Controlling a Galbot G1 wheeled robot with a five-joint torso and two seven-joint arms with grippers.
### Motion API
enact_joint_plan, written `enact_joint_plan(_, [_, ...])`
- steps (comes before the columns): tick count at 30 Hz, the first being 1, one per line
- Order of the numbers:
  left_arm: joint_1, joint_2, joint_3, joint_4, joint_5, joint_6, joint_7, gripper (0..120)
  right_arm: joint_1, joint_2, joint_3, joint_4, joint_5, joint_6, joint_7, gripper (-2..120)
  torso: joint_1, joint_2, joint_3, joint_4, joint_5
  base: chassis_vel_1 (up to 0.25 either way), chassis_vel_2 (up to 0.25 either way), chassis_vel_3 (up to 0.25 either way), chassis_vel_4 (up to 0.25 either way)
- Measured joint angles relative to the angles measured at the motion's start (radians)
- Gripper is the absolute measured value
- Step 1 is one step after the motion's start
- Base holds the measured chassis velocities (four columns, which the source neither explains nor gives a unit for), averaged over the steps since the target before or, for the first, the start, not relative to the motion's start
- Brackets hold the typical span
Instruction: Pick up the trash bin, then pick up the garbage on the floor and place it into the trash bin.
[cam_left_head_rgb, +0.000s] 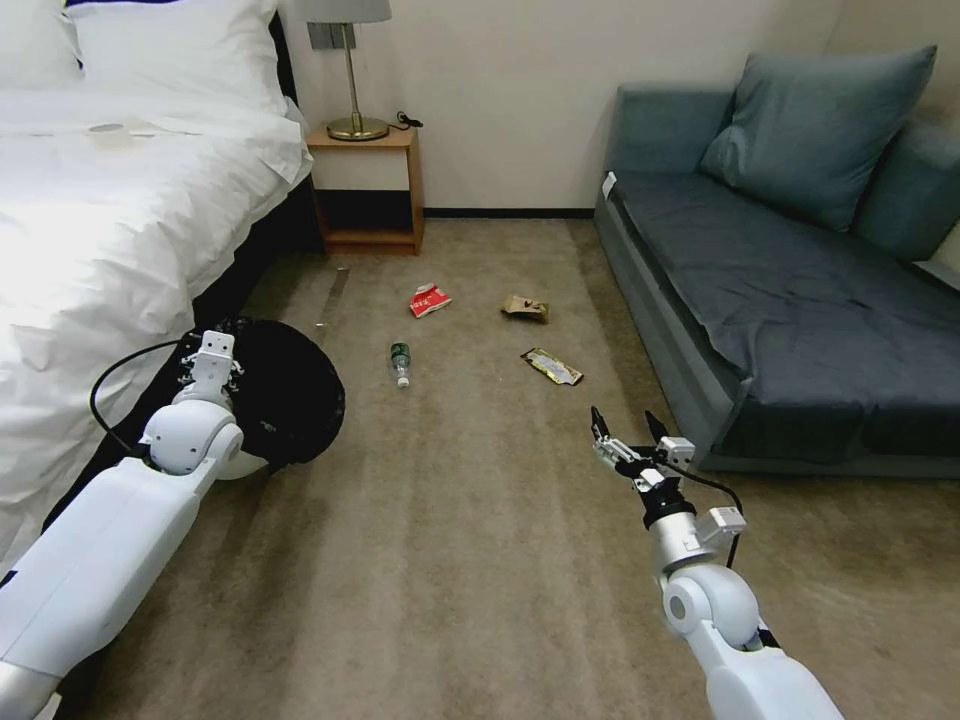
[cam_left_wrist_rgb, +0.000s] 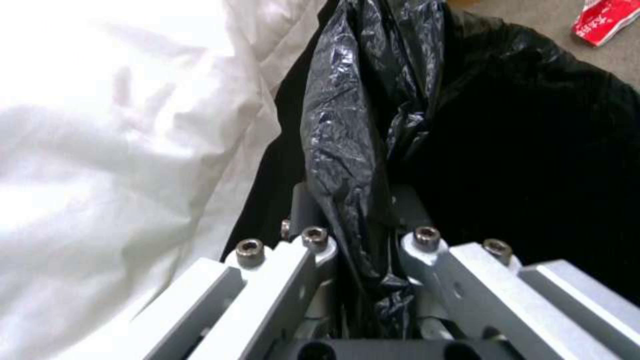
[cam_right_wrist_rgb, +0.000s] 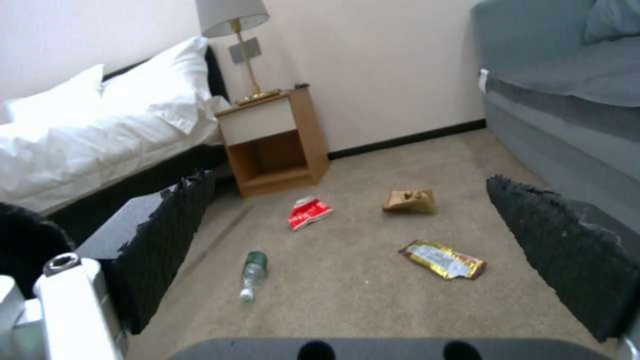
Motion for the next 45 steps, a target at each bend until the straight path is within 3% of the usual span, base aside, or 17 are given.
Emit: enact_joint_plan(45, [0.062,0.023,-0.049,-0.025,0.007,-0.027,0.007,6,-0.019,0.026,-0.009,-0.004,-0.018,-0.003,-0.035,100,0.000,0.000,0.000,0.0000,0.0000,-0.019,0.017,0.018,-0.019])
